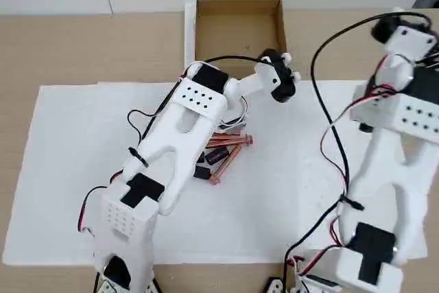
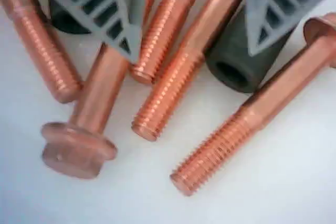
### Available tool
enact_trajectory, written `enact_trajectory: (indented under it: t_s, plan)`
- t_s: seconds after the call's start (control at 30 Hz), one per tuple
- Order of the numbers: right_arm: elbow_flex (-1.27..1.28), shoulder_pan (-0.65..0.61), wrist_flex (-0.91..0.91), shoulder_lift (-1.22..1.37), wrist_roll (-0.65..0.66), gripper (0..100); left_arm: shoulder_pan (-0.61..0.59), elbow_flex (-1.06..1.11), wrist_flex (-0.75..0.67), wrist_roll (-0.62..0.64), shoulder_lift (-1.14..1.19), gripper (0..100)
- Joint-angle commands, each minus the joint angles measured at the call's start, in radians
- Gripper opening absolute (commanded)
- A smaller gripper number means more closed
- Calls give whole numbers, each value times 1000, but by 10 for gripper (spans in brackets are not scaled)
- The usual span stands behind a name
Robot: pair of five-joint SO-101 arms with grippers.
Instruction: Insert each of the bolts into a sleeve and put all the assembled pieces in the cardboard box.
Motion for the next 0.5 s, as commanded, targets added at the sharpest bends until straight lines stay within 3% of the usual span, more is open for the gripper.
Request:
enact_trajectory:
  t_s: [0.0, 0.47]
  plan:
    - [-52, 71, -12, -84, 8, 4, 3, -33, 8, 0, -9, 130]
    - [-51, 182, -25, -128, 21, 4, 61, 53, 3, -37, -8, 130]
